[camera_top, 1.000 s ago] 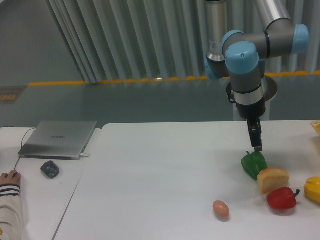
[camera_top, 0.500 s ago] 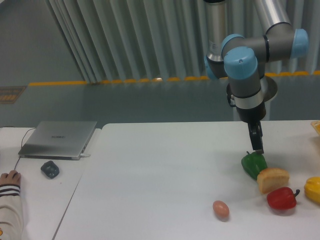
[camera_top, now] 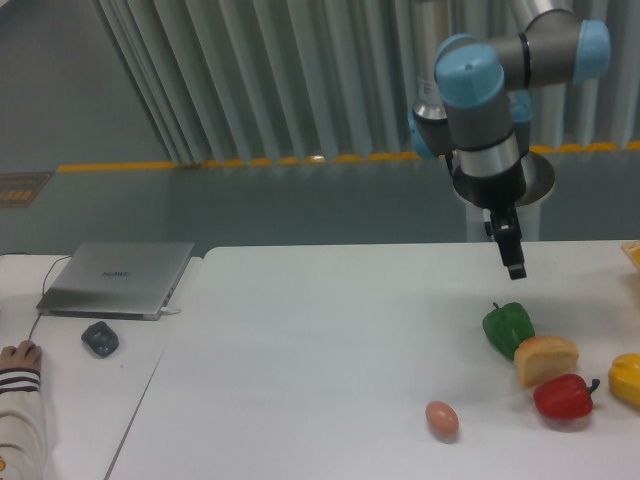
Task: Place the green peppers in a basket
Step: 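Raise the gripper up and away from the green pepper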
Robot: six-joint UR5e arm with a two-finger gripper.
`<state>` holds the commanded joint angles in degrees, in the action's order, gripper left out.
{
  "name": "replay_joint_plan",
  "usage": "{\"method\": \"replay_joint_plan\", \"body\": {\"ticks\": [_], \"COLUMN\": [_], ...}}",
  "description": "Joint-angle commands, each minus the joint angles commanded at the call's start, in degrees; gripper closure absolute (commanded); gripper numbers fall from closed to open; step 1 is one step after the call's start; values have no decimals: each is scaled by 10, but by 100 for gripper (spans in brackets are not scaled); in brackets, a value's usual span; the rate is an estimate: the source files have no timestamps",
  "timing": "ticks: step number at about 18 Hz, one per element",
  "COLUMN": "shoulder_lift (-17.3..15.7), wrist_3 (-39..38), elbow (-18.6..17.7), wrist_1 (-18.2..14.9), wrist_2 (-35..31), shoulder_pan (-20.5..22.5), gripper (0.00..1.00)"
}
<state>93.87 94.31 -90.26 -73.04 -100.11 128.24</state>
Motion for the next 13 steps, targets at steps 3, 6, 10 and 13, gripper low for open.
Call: {"method": "replay_joint_plan", "body": {"ticks": [3, 6, 10, 13], "shoulder_lift": [-1, 3, 8, 10], "wrist_3": [0, 0, 0, 3], "elbow": [1, -2, -4, -4], "wrist_1": [6, 6, 8, 7], "wrist_2": [2, 1, 2, 2], "shoulder_pan": [-11, -19, -22, -24], "gripper": [0, 0, 0, 0]}}
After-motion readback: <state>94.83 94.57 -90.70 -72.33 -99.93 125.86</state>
